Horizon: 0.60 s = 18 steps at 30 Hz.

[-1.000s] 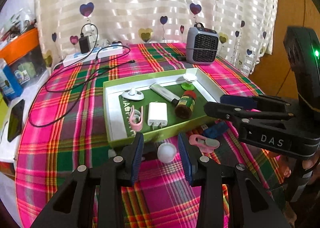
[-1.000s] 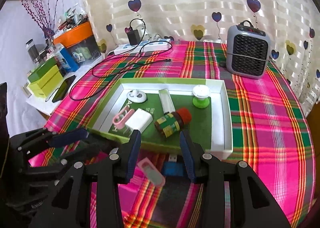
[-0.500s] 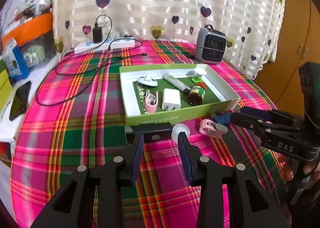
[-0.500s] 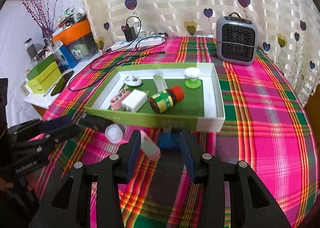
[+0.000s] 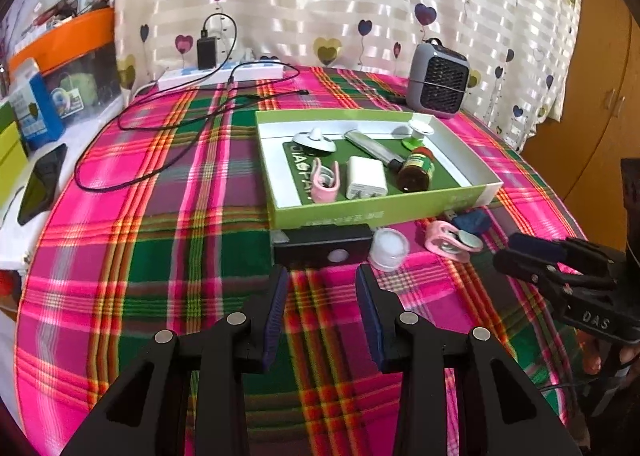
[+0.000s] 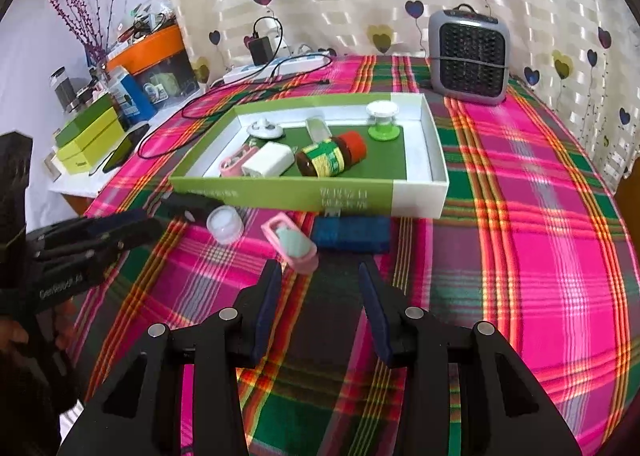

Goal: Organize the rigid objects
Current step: 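Withdraw both tools from the box toward the remaining items on the table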

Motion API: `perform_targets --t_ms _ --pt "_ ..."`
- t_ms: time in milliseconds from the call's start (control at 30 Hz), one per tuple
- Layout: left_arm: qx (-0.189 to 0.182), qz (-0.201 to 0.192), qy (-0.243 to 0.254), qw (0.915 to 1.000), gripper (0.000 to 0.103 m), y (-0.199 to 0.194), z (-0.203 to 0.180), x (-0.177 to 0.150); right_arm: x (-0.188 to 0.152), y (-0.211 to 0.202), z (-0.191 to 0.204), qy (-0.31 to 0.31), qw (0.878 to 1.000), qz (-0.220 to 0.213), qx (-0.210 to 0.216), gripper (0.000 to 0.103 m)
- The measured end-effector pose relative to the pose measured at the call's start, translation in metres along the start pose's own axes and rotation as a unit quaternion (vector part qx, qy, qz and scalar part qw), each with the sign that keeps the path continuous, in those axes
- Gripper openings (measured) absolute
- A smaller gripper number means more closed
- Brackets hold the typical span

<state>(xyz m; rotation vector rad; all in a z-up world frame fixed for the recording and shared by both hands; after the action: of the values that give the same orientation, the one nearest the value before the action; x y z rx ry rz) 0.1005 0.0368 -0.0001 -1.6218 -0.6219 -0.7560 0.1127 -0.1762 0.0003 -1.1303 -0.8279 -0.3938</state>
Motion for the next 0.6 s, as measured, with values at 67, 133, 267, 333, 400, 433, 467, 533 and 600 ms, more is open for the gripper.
perform_targets --t_ms 67,133,267,333,400,433,467,533,600 --pt "0.003 0.0 -0.008 1.0 0.034 0.003 0.007 0.002 -0.002 0.0 0.0 -0.001 1.0 0.002 0.001 0.041" --pt "0.002 -0.003 -0.02 0.9998 0.034 0.006 0.014 0.005 -0.001 0.001 0.001 -0.003 1.0 0.002 0.003 0.041" --pt "-0.004 -0.005 -0.02 0.9998 0.034 0.011 0.019 0.01 0.0 0.005 0.001 -0.003 1.0 0.004 0.006 0.041" --pt "-0.012 -0.011 -0.014 0.9998 0.035 0.013 0.018 0.014 0.0 0.007 0.002 -0.005 1.0 0.007 0.007 0.041" --pt "-0.028 0.002 -0.011 0.9996 0.035 0.021 0.017 0.016 -0.001 0.01 0.003 -0.005 1.0 0.011 0.006 0.041" --pt "-0.031 0.006 -0.01 0.9995 0.035 0.024 0.017 0.016 -0.002 0.011 0.003 -0.005 1.0 0.012 0.006 0.041" --pt "-0.03 0.009 -0.005 0.9995 0.035 0.027 0.016 0.016 -0.002 0.012 0.003 -0.006 1.0 0.013 0.007 0.041" --pt "-0.033 0.007 0.003 0.9994 0.036 0.027 0.012 0.017 -0.003 0.013 0.003 -0.007 1.0 0.016 0.007 0.042" --pt "-0.041 0.008 0.008 0.9991 0.036 0.026 0.009 0.016 -0.003 0.014 0.003 -0.007 1.0 0.018 0.005 0.042"
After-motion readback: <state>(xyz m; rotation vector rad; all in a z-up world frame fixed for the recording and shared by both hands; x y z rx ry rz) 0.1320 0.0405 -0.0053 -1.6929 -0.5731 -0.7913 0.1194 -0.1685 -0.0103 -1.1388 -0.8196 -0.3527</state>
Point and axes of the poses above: each gripper's, at about its wrist camera, not at the fingertips, and y roughly the way its jaws point, z to its left, x to its top, the point moved 3 cm from there along y, roughly the way its jaws point, and after that the axes turned 6 degrees about -z, right-handed, at the moved point
